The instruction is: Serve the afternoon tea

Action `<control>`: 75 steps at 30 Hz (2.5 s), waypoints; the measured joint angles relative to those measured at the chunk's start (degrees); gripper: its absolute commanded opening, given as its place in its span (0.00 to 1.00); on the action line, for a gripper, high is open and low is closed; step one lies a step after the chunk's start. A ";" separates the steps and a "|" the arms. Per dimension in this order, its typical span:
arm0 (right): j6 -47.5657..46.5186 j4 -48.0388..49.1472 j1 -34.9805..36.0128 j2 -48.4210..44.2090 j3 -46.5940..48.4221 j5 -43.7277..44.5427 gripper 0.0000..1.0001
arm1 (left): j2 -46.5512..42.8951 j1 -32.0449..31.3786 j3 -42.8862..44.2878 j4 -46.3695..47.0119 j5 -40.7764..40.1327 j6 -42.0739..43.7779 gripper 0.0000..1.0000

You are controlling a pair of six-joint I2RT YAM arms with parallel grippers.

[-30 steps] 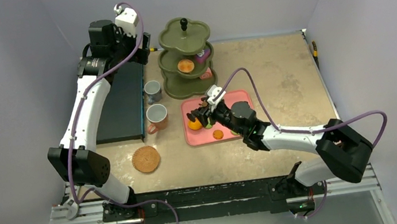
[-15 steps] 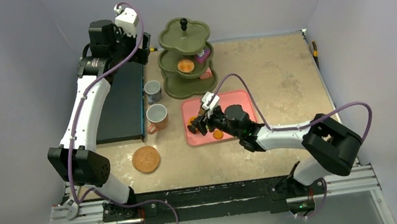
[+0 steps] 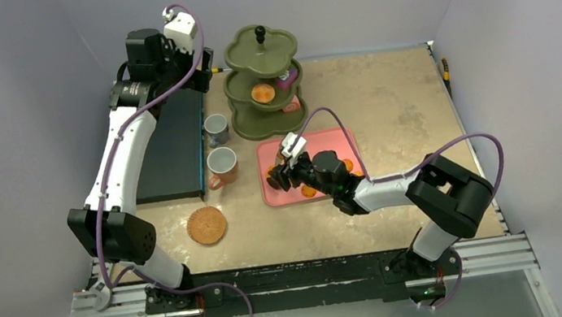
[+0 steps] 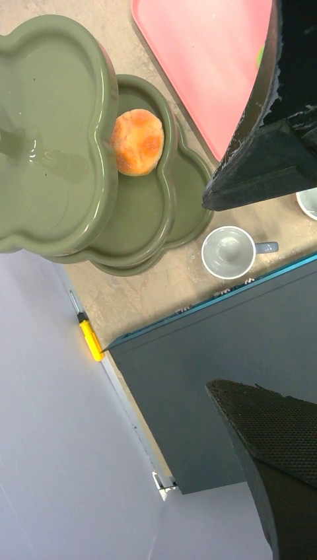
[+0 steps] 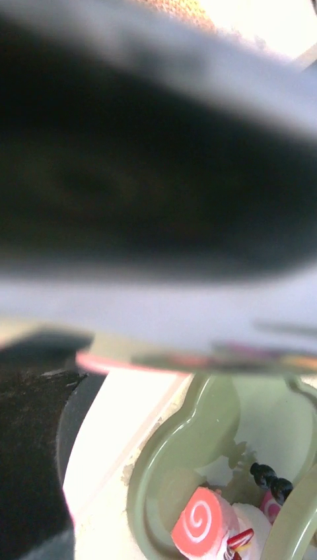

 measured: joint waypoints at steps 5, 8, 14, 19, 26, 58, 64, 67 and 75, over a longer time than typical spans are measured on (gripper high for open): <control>-0.33 1.29 0.00 0.83 0.66 1.14 0.51 | 0.00 0.02 0.00 0.00 0.00 0.00 0.99; -0.46 1.33 0.00 0.76 1.46 2.08 0.50 | 0.00 0.02 0.00 0.02 0.00 0.00 0.99; -1.42 2.45 -0.68 0.85 4.94 4.66 0.49 | 0.00 0.24 0.00 0.04 0.00 0.00 0.99; -1.46 8.76 -4.63 5.07 9.75 6.93 0.47 | 0.00 0.48 0.00 0.04 -0.02 0.02 0.99; -1.81 14.23 -9.84 15.89 15.56 11.19 0.47 | 0.00 0.63 0.00 0.07 -0.04 0.22 0.99; -0.15 22.75 -8.13 14.45 6.29 17.62 0.65 | -0.02 1.09 0.07 -0.22 0.96 0.61 0.99; 1.36 22.23 -4.39 9.46 1.40 17.51 0.64 | -0.13 1.11 0.07 -0.42 1.31 0.57 0.99; 2.43 21.35 -3.19 6.51 -1.92 17.57 0.64 | -0.57 1.11 0.07 -0.42 1.36 0.59 0.99; 4.35 15.93 0.96 -1.20 -7.34 17.29 0.63 | -1.11 1.11 0.07 -0.39 2.60 0.52 0.99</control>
